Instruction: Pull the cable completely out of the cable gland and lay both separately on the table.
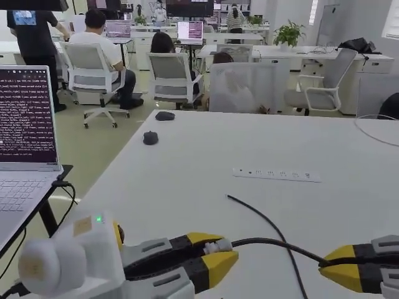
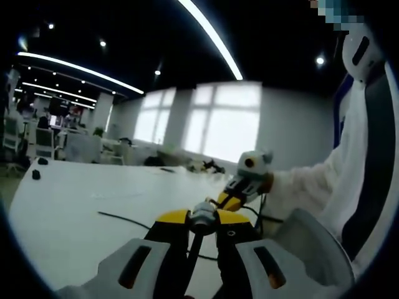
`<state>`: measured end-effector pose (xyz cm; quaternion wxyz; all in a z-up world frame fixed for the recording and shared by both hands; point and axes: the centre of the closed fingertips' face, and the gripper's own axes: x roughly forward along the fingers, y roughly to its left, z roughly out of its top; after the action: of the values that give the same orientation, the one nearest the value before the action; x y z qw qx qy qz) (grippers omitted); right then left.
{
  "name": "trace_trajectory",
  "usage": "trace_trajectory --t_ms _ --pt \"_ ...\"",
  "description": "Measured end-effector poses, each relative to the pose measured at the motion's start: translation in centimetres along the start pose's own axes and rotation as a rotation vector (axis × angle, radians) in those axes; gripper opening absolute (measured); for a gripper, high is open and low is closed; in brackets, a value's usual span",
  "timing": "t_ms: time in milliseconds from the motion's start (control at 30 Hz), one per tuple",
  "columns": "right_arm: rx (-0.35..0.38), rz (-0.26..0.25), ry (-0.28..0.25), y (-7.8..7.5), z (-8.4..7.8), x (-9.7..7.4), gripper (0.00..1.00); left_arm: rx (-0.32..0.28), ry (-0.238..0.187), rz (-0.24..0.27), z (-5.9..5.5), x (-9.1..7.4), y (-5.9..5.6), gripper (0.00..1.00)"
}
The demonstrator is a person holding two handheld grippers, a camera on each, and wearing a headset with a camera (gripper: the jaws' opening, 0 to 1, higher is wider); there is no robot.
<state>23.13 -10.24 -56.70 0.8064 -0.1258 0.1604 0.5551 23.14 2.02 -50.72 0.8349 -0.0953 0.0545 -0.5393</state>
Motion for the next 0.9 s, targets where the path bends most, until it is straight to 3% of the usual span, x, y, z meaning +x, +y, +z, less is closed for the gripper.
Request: trace_trajectory --t_ms 500,567,633,733,800,900 --pt "0.015 -0.012 0.049 -0.4 -0.7 0.0 0.05 0.081 0.045 0.019 -0.6 0.3 0.1 0.16" --pt "0.017 -0.046 0.041 -1.0 -0.2 -0.3 0.06 0.086 0.048 0.017 -0.6 0.3 0.0 0.16" --pt "0.026 -0.048 0.009 -1.1 0.8 -0.4 0.07 0.093 0.058 0.014 -0.8 0.4 -0.1 0.16" --pt "-0.019 -0.075 -0.024 -1.4 2.2 -0.4 0.12 0.098 0.074 0.017 -1.1 0.5 -0.1 0.16" --pt "-0.046 -0.071 -0.048 -1.0 3.4 -0.3 0.18 0.109 0.093 0.024 -1.5 0.6 0.0 0.16" --pt "-0.108 -0.035 -0.088 0.4 5.2 0.5 0.2 0.108 0.117 0.03 -2.0 0.6 0.1 0.16"
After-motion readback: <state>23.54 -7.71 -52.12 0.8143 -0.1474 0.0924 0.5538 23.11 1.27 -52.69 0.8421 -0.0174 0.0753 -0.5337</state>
